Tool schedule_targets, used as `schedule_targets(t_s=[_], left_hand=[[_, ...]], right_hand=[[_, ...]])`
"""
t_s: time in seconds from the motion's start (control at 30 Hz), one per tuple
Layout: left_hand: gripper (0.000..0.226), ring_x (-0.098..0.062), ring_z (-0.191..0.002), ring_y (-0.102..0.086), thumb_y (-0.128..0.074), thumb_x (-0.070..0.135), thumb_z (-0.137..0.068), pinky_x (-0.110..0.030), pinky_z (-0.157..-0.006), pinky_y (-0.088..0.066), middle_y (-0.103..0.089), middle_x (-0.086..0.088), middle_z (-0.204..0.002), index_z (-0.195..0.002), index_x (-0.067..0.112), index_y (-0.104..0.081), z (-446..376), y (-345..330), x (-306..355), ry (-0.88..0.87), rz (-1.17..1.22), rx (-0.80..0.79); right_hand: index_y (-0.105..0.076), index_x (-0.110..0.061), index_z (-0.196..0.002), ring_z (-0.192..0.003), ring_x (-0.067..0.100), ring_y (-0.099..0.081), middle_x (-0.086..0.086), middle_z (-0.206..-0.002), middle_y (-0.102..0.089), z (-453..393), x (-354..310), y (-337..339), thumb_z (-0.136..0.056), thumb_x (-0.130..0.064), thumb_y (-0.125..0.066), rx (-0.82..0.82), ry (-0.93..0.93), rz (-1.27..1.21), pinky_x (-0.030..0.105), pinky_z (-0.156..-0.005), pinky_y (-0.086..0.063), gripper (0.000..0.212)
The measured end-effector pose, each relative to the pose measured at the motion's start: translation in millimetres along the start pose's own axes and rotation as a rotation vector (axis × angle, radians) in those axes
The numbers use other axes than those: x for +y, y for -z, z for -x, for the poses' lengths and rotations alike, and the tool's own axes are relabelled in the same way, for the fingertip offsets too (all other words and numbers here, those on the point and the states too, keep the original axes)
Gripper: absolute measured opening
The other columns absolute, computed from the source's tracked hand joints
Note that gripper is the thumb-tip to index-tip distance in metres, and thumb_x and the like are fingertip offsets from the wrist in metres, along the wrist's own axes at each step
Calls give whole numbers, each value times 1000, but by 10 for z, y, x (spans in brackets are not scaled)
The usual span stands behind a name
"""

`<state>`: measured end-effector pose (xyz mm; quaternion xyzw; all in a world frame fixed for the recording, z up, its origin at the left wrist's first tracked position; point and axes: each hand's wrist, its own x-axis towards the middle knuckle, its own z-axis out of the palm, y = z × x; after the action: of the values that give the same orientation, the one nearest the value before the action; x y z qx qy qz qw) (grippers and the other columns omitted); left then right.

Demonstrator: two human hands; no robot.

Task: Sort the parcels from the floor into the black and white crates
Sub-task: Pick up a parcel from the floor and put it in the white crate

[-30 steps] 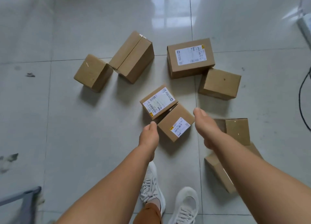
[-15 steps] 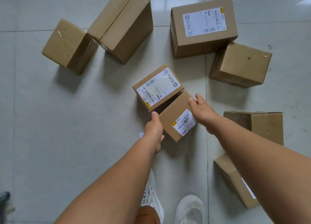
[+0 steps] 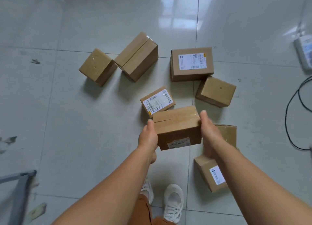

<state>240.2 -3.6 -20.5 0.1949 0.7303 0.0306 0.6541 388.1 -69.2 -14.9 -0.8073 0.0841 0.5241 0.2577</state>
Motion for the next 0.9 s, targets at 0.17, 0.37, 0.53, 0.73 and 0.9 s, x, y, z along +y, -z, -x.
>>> schedule_targets(t_s=[0.17, 0.37, 0.53, 0.73, 0.9], left_hand=[[42, -16, -78, -59, -30, 41, -97, -34, -78, -50, -66, -5, -97, -103, 16, -63, 779, 154, 312, -90, 129, -3], [55, -22, -96, -61, -38, 60, -93, -41, -90, -51, -64, -8, -113, -126, 19, -52, 1687, 515, 536, -117, 165, -27], [36, -18, -88, -61, -53, 35, -95, -33, -79, -52, -66, -6, -99, -124, 16, -59, 2451, 945, 652, -238, 305, -75], [34, -14, -79, -57, -48, 8, -89, -23, -64, -42, -67, -2, -92, -119, 12, -62, 3270, 1620, 816, -504, 406, -40], [24, -14, -81, -56, -48, 32, -93, -31, -77, -41, -64, 4, -81, -101, 18, -67, 3885, 2164, 884, -639, 532, 7]], right_hand=[[-54, -15, -126, -107, 21, -48, 7, -121, -57, 785, -361, 265, -96, -60, -24, 27, 68, -89, 36, -87, -28, 63], [-60, -10, -98, -87, 18, -53, 2, -90, -60, 1833, -754, 530, -94, -62, -35, -45, 205, -136, 38, -99, -33, 57], [-56, -24, -108, -102, 22, -58, 4, -105, -63, 2632, -985, 476, -89, -56, -53, -185, 287, -150, 41, -98, -44, 37], [-62, -21, -86, -86, 18, -54, -1, -93, -62, 3500, -1184, 228, -89, -19, -50, -266, 406, -42, 29, -66, -38, 12], [-67, -23, -102, -76, 16, -52, 1, -89, -63, 4149, -1313, 11, -79, 5, -37, -413, 555, -5, 28, -62, -40, 47]])
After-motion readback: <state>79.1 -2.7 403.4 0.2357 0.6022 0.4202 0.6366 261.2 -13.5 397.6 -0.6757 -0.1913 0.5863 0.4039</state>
